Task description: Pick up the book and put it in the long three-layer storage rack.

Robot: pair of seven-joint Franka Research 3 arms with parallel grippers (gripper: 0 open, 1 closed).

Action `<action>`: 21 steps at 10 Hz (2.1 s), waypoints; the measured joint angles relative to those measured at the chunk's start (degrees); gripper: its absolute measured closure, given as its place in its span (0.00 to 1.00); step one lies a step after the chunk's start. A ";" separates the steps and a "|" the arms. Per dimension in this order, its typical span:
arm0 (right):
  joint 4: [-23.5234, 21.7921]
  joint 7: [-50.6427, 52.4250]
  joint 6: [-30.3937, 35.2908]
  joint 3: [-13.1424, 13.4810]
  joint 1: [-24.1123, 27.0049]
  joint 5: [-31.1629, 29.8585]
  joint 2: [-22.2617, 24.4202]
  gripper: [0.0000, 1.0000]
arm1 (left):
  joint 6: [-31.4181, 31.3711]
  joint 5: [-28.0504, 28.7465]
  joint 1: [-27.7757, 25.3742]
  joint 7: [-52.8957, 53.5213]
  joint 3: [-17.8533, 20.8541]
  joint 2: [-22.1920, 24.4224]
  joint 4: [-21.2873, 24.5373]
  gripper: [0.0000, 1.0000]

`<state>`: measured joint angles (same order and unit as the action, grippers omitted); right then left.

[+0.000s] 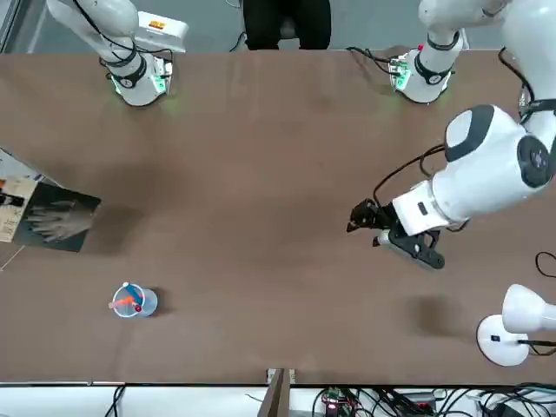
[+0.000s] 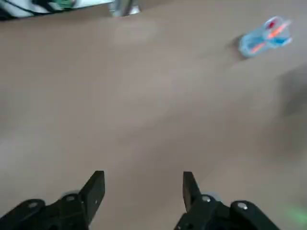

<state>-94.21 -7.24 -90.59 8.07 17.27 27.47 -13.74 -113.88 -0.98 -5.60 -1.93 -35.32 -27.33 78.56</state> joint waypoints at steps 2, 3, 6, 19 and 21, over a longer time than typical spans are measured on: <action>1.04 -0.08 0.42 0.22 2.05 -3.92 0.00 0.85 | 3.63 9.39 0.40 -0.94 -0.26 1.74 -0.01 0.27; 1.60 -0.10 0.50 0.26 2.64 -5.41 0.00 0.85 | 4.76 11.83 0.47 -1.08 -0.28 2.33 -0.01 0.22; 3.04 -0.63 0.51 0.22 2.86 -9.33 -0.09 0.85 | 5.27 14.08 0.28 -0.91 0.05 2.90 -0.46 0.00; 8.30 -1.16 0.73 0.25 6.19 -16.47 -7.76 0.85 | 7.51 16.84 -6.06 0.85 0.51 3.01 -1.27 0.00; 8.30 -1.16 0.86 0.19 6.19 -16.50 -8.21 0.85 | 7.59 16.84 -6.04 0.61 0.51 3.01 -1.26 0.00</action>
<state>-85.91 -8.39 -89.74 8.26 23.46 10.97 -21.95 -106.30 15.86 -11.63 -1.32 -34.81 -24.32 77.29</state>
